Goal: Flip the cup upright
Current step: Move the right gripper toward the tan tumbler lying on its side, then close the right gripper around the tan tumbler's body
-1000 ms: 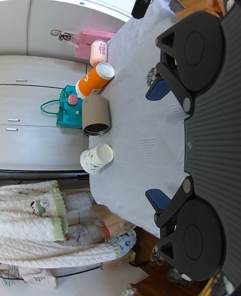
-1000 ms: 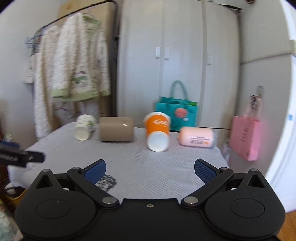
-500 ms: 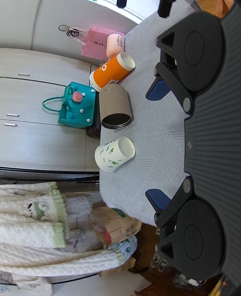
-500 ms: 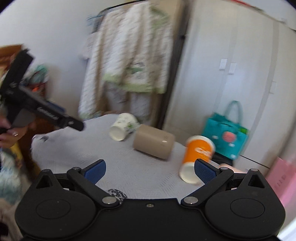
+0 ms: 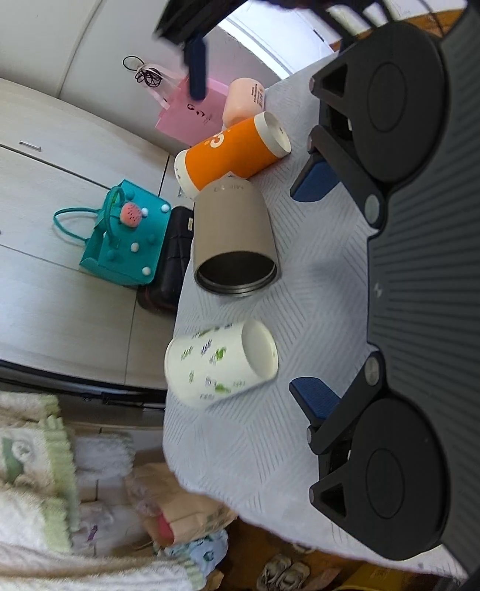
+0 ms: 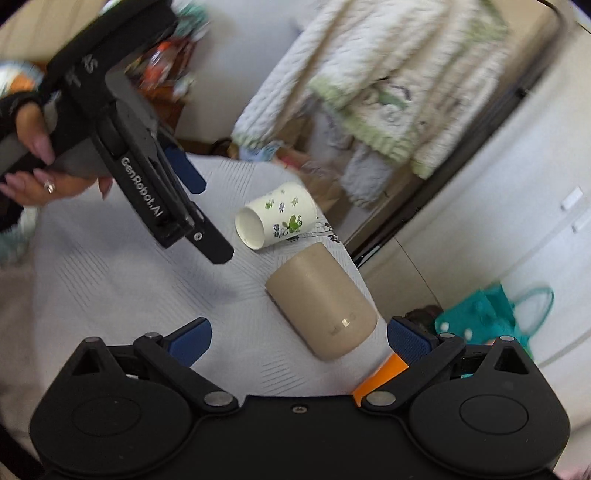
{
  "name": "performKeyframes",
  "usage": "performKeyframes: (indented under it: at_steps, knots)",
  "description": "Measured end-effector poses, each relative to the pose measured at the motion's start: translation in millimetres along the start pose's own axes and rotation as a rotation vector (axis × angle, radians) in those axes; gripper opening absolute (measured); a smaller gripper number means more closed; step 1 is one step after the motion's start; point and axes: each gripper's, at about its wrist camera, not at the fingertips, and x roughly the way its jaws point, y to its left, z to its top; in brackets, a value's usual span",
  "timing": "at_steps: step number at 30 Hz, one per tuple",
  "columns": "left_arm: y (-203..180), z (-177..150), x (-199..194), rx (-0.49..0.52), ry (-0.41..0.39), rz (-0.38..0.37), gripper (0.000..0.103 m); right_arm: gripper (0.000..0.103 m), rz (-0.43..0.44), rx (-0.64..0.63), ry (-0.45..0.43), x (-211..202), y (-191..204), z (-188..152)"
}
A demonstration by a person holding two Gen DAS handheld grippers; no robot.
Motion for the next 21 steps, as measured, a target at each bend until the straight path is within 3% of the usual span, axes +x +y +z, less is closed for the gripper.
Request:
performKeyframes:
  at_steps: [6, 15, 21]
  knots:
    - [-1, -2, 22, -0.058, 0.016, -0.073, 0.102, 0.1, 0.041, -0.112, 0.118, 55, -20, 4]
    - [8, -3, 40, -0.083, 0.009, -0.074, 0.102, 0.1, 0.139, -0.275, 0.134, 88, -32, 9]
    - [10, -4, 49, -0.096, 0.03, -0.086, 0.102, 0.1, 0.176, -0.304, 0.157, 120, -42, 25]
